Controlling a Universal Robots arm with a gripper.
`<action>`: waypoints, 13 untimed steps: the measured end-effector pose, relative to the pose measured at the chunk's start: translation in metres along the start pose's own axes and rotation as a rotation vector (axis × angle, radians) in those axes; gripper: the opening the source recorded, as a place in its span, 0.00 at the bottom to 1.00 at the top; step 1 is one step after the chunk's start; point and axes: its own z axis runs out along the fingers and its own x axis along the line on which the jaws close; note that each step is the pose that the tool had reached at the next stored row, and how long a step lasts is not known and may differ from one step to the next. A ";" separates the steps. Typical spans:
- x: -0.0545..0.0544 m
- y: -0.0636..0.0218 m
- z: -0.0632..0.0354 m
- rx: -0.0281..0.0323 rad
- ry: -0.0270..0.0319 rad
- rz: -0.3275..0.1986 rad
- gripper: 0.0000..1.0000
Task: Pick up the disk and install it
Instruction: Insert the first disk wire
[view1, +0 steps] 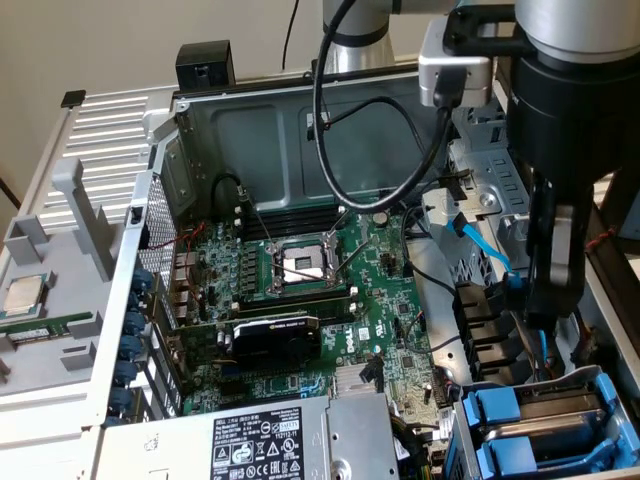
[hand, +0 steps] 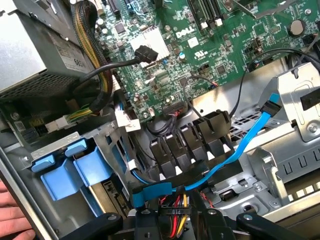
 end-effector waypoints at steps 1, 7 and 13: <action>0.000 0.0008 -0.0004 0.0034 0.0036 -0.001 0.35; -0.002 0.0049 -0.0037 0.0446 0.0296 -0.006 0.35; -0.002 0.0097 -0.0047 0.0830 0.0398 -0.008 0.35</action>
